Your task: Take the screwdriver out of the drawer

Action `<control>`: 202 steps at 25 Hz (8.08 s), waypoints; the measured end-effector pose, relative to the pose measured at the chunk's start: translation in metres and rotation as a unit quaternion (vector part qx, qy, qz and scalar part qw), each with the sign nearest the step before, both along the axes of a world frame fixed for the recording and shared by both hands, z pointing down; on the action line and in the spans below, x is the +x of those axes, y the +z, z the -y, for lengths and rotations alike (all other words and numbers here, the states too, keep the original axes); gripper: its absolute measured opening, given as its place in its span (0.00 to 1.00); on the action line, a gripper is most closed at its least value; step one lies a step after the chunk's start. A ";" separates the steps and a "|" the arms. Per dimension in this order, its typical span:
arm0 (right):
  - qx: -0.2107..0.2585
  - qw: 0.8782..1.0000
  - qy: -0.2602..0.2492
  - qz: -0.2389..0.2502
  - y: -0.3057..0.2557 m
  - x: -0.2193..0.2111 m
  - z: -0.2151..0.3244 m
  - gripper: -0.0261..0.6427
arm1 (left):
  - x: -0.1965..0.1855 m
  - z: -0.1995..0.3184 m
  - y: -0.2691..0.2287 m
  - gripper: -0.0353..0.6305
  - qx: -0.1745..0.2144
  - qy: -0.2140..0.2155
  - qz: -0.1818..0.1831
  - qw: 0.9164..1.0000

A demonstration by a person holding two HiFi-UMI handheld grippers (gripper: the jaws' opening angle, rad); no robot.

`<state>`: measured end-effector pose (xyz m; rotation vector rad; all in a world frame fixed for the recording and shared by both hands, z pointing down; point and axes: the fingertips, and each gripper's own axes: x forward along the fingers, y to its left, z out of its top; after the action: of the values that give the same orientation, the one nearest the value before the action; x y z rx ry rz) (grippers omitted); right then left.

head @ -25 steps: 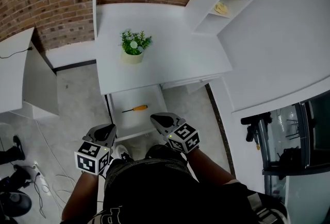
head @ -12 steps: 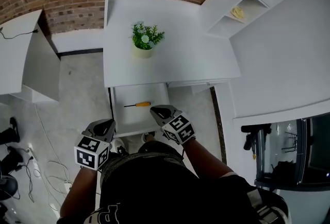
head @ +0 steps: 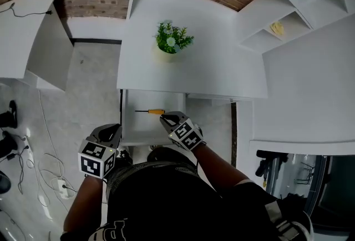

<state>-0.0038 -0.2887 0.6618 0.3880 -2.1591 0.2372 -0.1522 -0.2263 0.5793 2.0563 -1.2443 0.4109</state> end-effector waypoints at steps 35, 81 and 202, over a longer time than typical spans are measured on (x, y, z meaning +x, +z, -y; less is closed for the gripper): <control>-0.014 0.950 -0.239 -0.199 0.213 0.000 0.029 0.15 | -0.011 -0.010 0.060 0.08 -0.091 -0.103 0.005 0.990; -0.012 0.939 -0.229 -0.257 0.219 -0.005 0.025 0.15 | -0.041 -0.023 0.046 0.08 -0.071 -0.106 0.004 0.992; 0.026 0.895 0.208 0.393 -0.254 0.120 -0.208 0.15 | 0.153 -0.168 -0.172 0.08 0.182 0.053 -0.051 0.981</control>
<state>0.1158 -0.0803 0.4076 0.9089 -2.8544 0.6717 0.0012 -0.0583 0.4076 2.4263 -1.2200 0.1292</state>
